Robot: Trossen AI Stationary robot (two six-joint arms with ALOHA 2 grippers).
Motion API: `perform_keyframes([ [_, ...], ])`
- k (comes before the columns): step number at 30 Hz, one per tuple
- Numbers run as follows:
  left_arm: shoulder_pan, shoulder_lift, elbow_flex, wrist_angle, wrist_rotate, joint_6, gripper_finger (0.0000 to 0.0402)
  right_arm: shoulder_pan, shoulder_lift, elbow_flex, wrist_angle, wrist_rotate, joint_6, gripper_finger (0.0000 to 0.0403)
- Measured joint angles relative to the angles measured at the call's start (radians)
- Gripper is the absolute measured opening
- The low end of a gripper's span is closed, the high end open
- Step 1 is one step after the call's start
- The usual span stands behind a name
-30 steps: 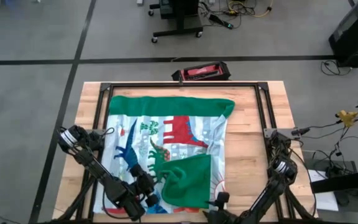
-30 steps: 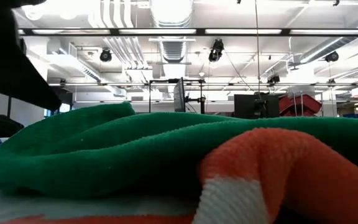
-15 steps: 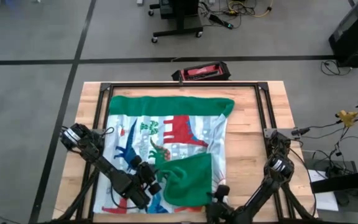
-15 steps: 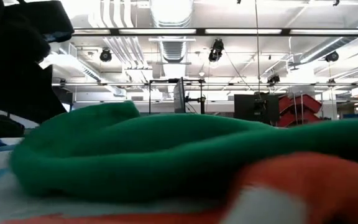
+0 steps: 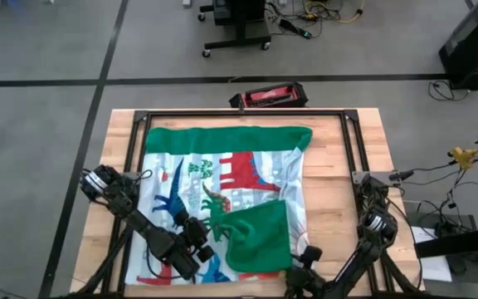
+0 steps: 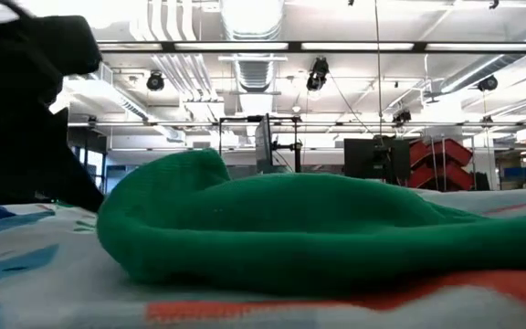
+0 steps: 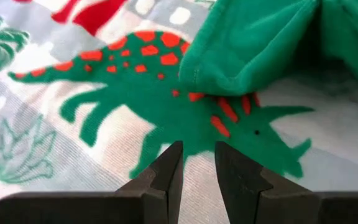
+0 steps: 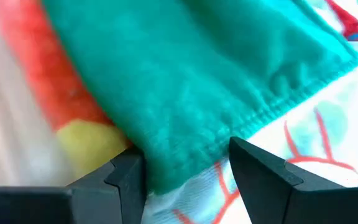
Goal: Roll towel
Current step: Fold the multi-color dinosaur print towel
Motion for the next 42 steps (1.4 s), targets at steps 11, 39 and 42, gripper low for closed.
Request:
perform_keyframes([
  [11,-0.001,0.000,-0.085,0.138,0.013,-0.005,0.0077,0.044,0.000,0.016,-0.033,-0.083,0.079,0.0012],
  [39,0.000,0.000,-0.085,0.152,0.015,-0.022,0.0077,0.195,0.004,0.119,-0.233,-0.422,0.503,0.0129],
  [42,0.000,0.000,-0.085,0.153,0.015,-0.022,0.0077,0.208,0.004,0.153,-0.254,-0.420,0.503,0.0179],
])
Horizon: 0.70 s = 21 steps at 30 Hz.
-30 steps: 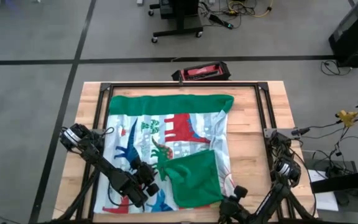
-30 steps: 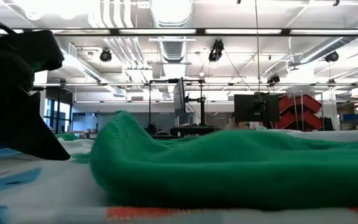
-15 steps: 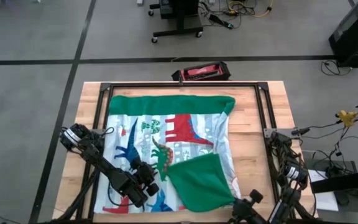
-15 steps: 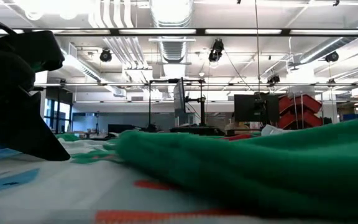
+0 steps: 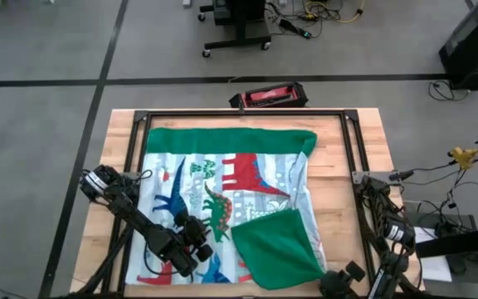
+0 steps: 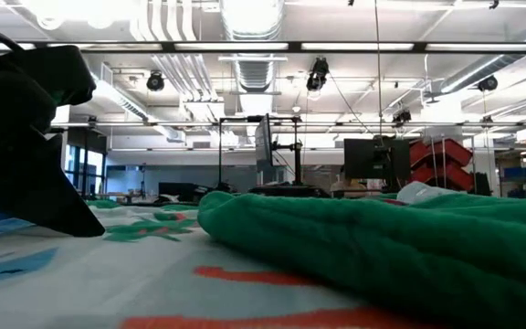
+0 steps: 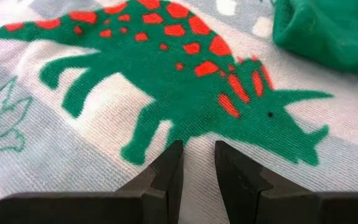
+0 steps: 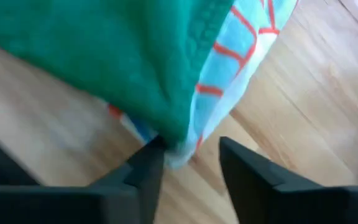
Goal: Roll towel
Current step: Fold the multi-color dinosaur print towel
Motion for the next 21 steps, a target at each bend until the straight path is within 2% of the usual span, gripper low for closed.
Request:
perform_keyframes([
  [4,0.000,0.000,0.000,0.003,0.000,0.000,0.0077,0.011,0.000,0.077,-0.063,0.032,0.000,0.0225],
  [8,0.000,0.000,0.000,0.004,0.000,0.000,0.0077,0.014,-0.017,0.113,-0.061,0.229,-0.021,0.0236],
  [10,0.000,0.000,0.000,0.005,0.000,0.007,0.0077,-0.004,-0.036,0.098,-0.058,0.271,-0.028,0.0226],
  [15,0.002,0.000,0.007,0.005,-0.010,0.018,0.0077,-0.125,-0.105,-0.033,-0.062,0.258,-0.105,0.0181],
  [21,0.001,0.000,0.023,0.010,-0.008,0.023,0.0077,-0.362,-0.261,-0.189,-0.058,0.282,-0.339,0.0150],
])
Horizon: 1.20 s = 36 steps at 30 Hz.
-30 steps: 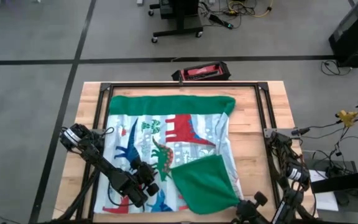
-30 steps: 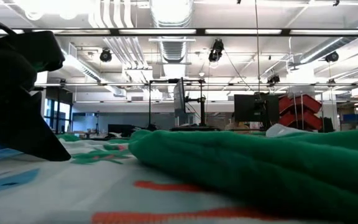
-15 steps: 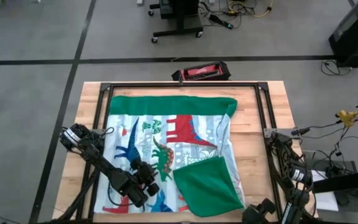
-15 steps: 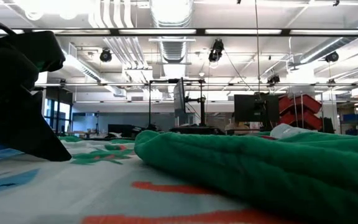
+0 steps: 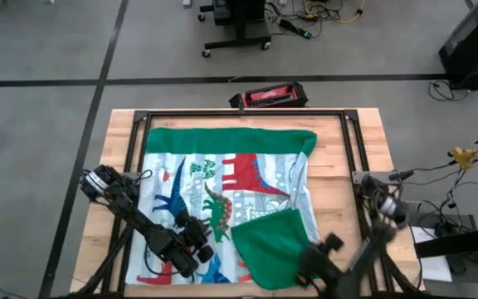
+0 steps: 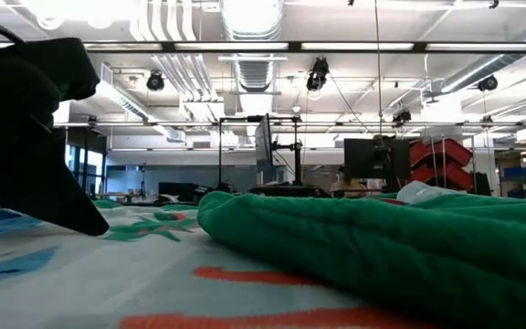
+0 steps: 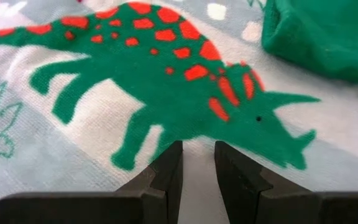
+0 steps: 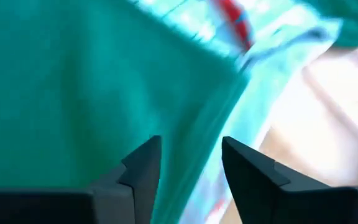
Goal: Roll towel
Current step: Fold the multi-color dinosaur print towel
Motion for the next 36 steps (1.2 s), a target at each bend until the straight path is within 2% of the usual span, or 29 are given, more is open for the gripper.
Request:
perform_keyframes([
  [2,0.000,0.000,0.002,0.000,-0.002,0.004,0.0077,-0.087,-0.055,-0.047,0.027,0.019,-0.077,0.0153],
  [5,0.001,0.000,0.002,-0.001,-0.002,0.004,0.0077,-0.201,-0.127,-0.135,0.151,-0.008,-0.222,0.0169],
  [10,-0.001,0.000,0.002,-0.005,0.002,0.012,0.0077,-0.371,-0.207,-0.296,0.362,-0.174,-0.411,0.0209],
  [17,-0.001,0.000,0.002,-0.001,0.009,0.021,0.0077,-0.522,-0.244,-0.421,0.446,-0.304,-0.442,0.0268],
  [20,-0.001,-0.001,0.002,-0.001,0.009,0.030,0.0077,-0.554,-0.240,-0.455,0.484,-0.396,-0.453,0.0280],
  [22,0.000,-0.001,0.002,-0.001,0.009,0.030,0.0077,-0.567,-0.238,-0.472,0.481,-0.413,-0.447,0.0282],
  [25,0.000,-0.001,0.002,0.000,0.009,0.030,0.0077,-0.578,-0.238,-0.488,0.481,-0.414,-0.430,0.0271],
  [28,0.001,-0.002,0.002,0.001,0.009,0.030,0.0077,-0.579,-0.238,-0.504,0.481,-0.415,-0.423,0.0243],
  [32,0.001,-0.002,0.002,0.002,0.009,0.030,0.0077,-0.582,-0.238,-0.540,0.476,-0.419,-0.422,0.0182],
  [36,0.001,-0.002,0.002,0.002,0.009,0.030,0.0077,-0.581,-0.246,-0.563,0.466,-0.419,-0.422,0.0105],
])
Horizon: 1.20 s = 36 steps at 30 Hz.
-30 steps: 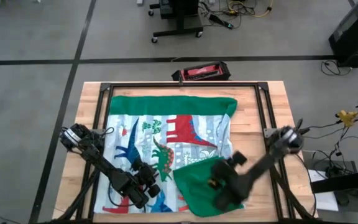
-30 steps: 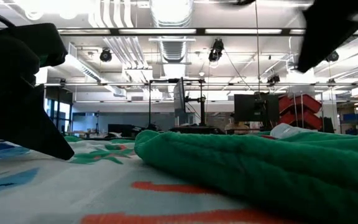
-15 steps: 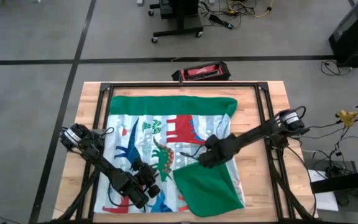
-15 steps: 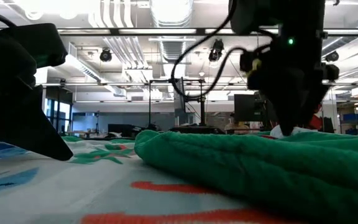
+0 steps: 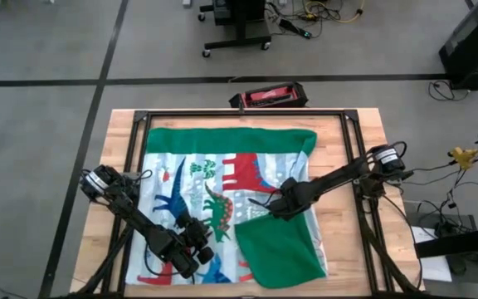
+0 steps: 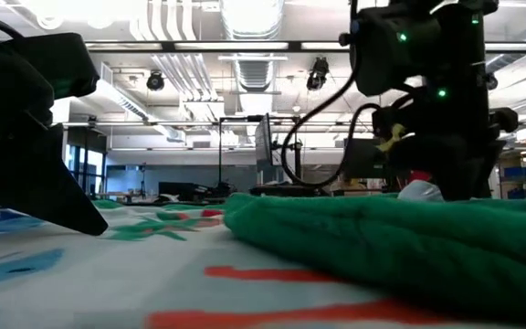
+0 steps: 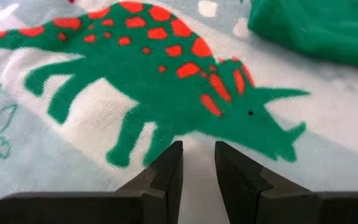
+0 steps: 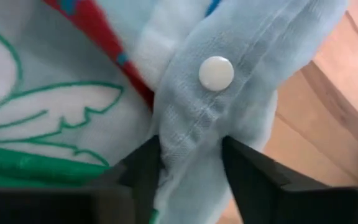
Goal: Roll towel
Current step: Fold the multi-color dinosaur print towel
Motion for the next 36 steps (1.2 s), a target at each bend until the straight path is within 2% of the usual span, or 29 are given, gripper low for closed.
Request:
perform_keyframes([
  [4,0.000,0.000,0.000,0.000,-0.001,0.015,0.0077,0.003,-0.010,0.005,-0.014,-0.001,-0.019,0.0025],
  [6,0.000,0.000,0.000,0.000,0.000,0.016,0.0077,0.003,-0.016,0.022,-0.040,0.000,-0.031,0.0008],
  [11,-0.001,0.000,0.000,-0.001,0.001,0.017,0.0077,0.014,-0.050,0.043,-0.158,-0.001,-0.031,0.0010],
  [15,-0.001,-0.001,0.001,-0.007,0.053,0.018,0.0077,0.039,-0.099,0.004,-0.225,-0.004,0.006,0.0003],
  [20,-0.005,-0.003,0.002,-0.007,0.065,0.018,0.0077,0.072,-0.176,-0.103,-0.204,-0.065,0.025,0.0002],
  [27,-0.005,-0.003,0.002,-0.007,0.068,0.018,0.0077,0.105,-0.272,-0.265,-0.111,-0.067,0.016,0.0004],
  [32,-0.005,-0.003,0.002,-0.008,0.070,0.022,0.0077,0.105,-0.308,-0.321,-0.092,-0.067,-0.038,0.0005],
  [36,-0.005,-0.003,0.002,-0.012,0.072,0.024,0.0077,0.105,-0.315,-0.334,-0.112,-0.093,-0.108,0.0040],
])
